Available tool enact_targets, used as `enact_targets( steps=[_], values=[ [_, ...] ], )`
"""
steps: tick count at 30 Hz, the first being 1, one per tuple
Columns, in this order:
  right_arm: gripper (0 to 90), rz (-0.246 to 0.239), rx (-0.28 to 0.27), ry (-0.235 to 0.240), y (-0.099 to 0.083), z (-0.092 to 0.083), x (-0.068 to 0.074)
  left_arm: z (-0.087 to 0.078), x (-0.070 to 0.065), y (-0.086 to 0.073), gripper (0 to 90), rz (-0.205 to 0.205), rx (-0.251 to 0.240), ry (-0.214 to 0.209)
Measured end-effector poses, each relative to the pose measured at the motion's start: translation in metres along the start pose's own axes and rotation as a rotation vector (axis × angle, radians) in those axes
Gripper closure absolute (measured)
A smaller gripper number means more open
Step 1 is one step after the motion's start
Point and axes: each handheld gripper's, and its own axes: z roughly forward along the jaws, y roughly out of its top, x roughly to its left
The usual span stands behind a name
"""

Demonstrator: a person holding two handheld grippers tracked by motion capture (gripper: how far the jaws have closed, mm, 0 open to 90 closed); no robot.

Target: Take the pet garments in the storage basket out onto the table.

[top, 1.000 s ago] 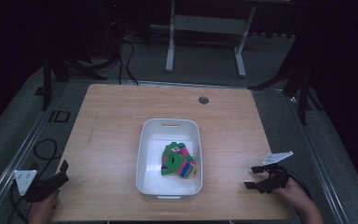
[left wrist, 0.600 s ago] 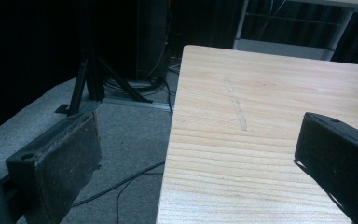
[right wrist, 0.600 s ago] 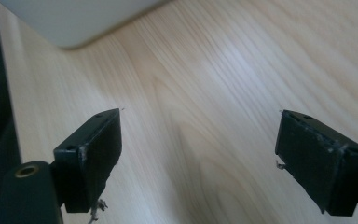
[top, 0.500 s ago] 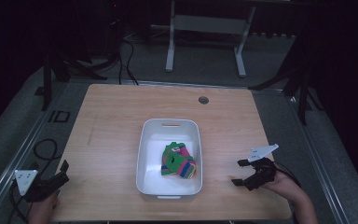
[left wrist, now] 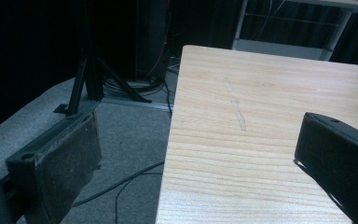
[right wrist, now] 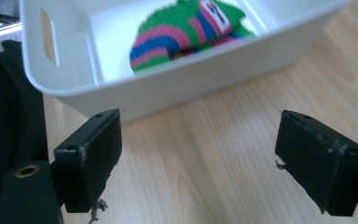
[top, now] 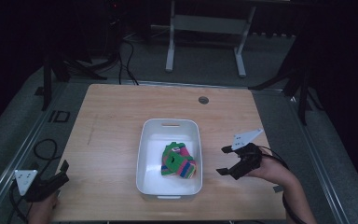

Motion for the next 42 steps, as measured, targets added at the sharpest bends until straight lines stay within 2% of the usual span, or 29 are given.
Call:
enact_targets(
  steps=[8,17,29,35,38,42],
  values=[
    [14.5,-0.053,0.017,0.036,0.037,0.015,0.005,0.0,0.0,0.0,0.9,-0.003,0.001,-0.003],
    [14.5,-0.103,0.057,0.073,0.064,0.047,0.008,0.0,0.001,0.0,0.9,-0.002,0.001,-0.009],
    [14.7,-0.119,0.137,0.1,0.084,0.096,0.012,0.0,0.002,0.0,0.9,-0.006,0.001,-0.015],
    [16.0,-0.118,0.202,0.09,0.089,0.116,0.011,0.0,0.002,0.0,0.9,-0.008,0.001,-0.018],
    [16.5,-0.14,0.246,0.068,0.089,0.125,0.01,0.0,0.002,0.0,0.9,-0.009,0.001,-0.019],
    [18.9,-0.141,0.276,0.068,0.088,0.132,0.011,0.0,0.002,0.0,0.9,-0.009,0.005,-0.019]
  ],
)
